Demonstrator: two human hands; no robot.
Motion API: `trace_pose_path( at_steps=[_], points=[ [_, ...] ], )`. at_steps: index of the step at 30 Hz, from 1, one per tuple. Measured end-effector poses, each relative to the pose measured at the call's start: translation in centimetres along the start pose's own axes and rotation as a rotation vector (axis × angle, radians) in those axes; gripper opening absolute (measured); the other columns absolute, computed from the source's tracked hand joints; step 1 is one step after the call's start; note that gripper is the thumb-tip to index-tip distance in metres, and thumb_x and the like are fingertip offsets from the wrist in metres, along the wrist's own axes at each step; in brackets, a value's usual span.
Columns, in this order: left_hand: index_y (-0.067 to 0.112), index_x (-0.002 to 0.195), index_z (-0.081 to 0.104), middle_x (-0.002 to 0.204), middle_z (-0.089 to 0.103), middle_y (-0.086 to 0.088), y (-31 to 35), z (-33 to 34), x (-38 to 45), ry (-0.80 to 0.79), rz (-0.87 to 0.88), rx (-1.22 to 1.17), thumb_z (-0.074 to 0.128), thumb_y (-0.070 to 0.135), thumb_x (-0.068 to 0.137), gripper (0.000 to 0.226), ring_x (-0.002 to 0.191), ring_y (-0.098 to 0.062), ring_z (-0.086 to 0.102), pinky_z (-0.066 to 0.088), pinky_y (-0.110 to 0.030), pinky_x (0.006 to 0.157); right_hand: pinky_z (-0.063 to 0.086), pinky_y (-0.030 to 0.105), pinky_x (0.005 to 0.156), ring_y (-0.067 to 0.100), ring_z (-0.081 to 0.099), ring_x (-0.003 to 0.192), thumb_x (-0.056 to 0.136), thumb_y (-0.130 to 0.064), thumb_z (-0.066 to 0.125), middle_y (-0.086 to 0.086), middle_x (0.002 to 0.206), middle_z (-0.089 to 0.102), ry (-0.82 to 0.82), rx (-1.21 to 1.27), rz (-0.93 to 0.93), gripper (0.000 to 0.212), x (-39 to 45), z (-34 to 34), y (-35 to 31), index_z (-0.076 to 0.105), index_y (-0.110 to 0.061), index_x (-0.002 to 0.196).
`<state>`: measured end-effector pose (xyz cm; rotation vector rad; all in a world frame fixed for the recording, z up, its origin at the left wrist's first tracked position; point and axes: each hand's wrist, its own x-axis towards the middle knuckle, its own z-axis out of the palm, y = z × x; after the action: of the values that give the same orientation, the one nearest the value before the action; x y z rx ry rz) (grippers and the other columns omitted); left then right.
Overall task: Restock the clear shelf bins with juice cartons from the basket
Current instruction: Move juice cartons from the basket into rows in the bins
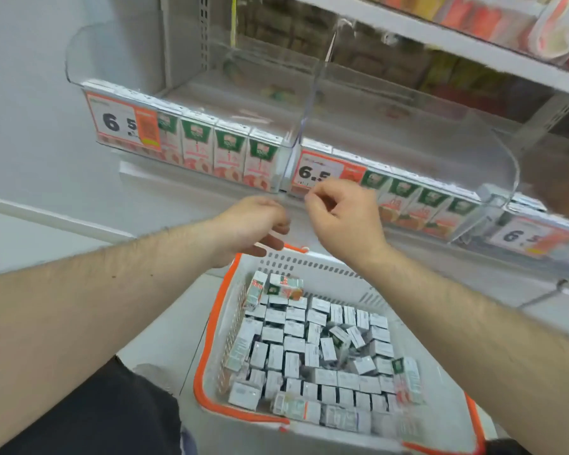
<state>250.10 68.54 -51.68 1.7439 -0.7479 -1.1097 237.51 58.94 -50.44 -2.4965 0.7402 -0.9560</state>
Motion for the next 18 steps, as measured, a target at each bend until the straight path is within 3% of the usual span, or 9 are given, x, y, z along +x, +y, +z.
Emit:
trace_pose_path(
  at_steps=[5, 10, 14, 15, 18],
  points=[
    [0.019, 0.099, 0.06, 0.105, 0.065, -0.003, -2.9, 3.0, -0.1, -0.217, -0.053, 0.403, 0.057, 0.019, 0.092, 0.008, 0.083, -0.016, 0.064, 0.045, -0.03, 0.07, 0.036, 0.022, 0.053, 0.0, 0.051, 0.052, 0.091, -0.017, 0.058, -0.012, 0.058, 0.057, -0.338, 0.013, 0.363, 0.024, -7.2, 0.1, 4.8, 0.062, -0.022, 0.068],
    [0.018, 0.093, 0.059, 0.092, 0.055, -0.004, -6.3, 5.9, 1.0, -0.388, -0.061, 0.806, 0.056, 0.021, 0.09, 0.005, 0.079, -0.019, 0.049, 0.044, -0.032, 0.072, 0.041, 0.017, 0.053, -0.002, 0.051, 0.058, 0.093, -0.022, 0.058, -0.012, 0.069, 0.055, -0.733, -0.026, 0.502, 0.02, -12.0, 2.1, 8.3, 0.069, -0.007, 0.085],
    [0.011, 0.11, 0.062, 0.093, 0.061, -0.006, -9.0, 8.1, 2.0, -0.507, -0.206, 1.006, 0.051, 0.028, 0.095, 0.025, 0.074, -0.02, 0.054, 0.044, -0.031, 0.066, 0.054, 0.04, 0.081, 0.029, 0.064, 0.091, 0.093, -0.03, 0.056, 0.014, 0.1, 0.069, -1.142, -0.153, 0.529, 0.033, -15.2, 4.8, 11.4, 0.069, 0.0, 0.099],
    [0.009, 0.114, 0.061, 0.095, 0.063, -0.008, -9.7, 8.6, 2.1, -0.512, -0.25, 1.021, 0.05, 0.028, 0.096, 0.029, 0.075, -0.02, 0.056, 0.046, -0.031, 0.064, 0.053, 0.043, 0.082, 0.032, 0.064, 0.094, 0.093, -0.032, 0.054, 0.016, 0.105, 0.068, -1.217, -0.198, 0.531, 0.036, -15.8, 5.3, 12.1, 0.068, 0.001, 0.099],
    [0.008, 0.114, 0.058, 0.114, 0.064, -0.015, -12.7, 10.0, 2.4, -0.51, -0.364, 1.091, 0.051, 0.034, 0.094, 0.034, 0.088, -0.022, 0.062, 0.051, -0.032, 0.07, 0.046, 0.035, 0.068, 0.026, 0.057, 0.077, 0.093, -0.036, 0.051, 0.014, 0.1, 0.062, -1.374, -0.316, 0.588, 0.033, -17.3, 5.8, 14.1, 0.06, -0.005, 0.089]
  ],
)
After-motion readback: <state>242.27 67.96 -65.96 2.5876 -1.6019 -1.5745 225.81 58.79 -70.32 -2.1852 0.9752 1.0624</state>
